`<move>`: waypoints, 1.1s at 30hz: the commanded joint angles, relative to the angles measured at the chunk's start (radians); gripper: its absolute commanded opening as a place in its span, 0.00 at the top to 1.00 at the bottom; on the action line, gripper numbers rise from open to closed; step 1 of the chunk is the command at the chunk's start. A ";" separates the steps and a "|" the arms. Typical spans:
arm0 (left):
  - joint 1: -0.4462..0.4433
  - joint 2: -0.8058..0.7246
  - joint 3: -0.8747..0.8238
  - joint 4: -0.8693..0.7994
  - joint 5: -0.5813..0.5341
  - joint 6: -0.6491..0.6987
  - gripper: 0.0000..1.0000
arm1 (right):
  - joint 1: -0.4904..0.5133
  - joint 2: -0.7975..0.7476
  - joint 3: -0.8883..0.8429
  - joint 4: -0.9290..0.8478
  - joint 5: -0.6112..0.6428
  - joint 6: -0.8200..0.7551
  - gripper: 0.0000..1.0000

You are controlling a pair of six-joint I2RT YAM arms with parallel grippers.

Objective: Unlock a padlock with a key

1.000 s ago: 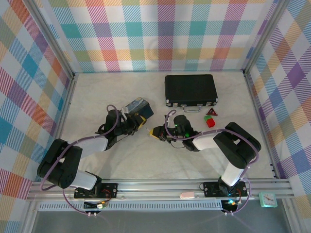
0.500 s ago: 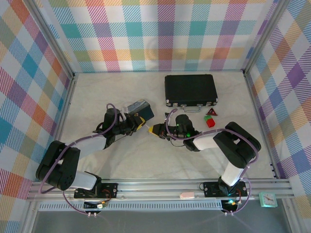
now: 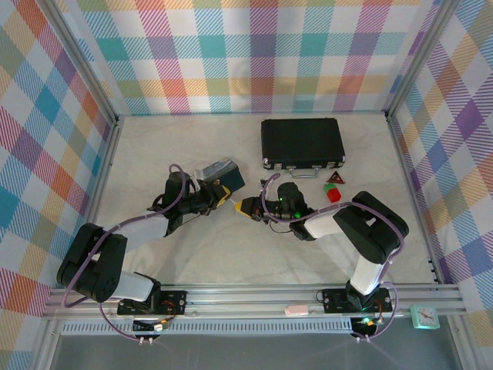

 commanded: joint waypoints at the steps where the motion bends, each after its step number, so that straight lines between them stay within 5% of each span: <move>1: 0.011 -0.009 0.041 0.060 0.040 0.026 1.00 | -0.006 0.014 0.027 0.056 -0.021 0.016 1.00; 18: 0.011 -0.023 0.017 0.089 0.071 0.042 1.00 | -0.013 0.114 0.062 0.269 -0.061 0.173 1.00; 26: 0.003 -0.024 -0.011 0.146 0.097 0.066 1.00 | -0.037 0.223 0.116 0.457 -0.105 0.475 1.00; 33: -0.016 -0.019 -0.024 0.192 0.102 0.036 1.00 | -0.042 0.195 0.135 0.360 -0.084 0.423 1.00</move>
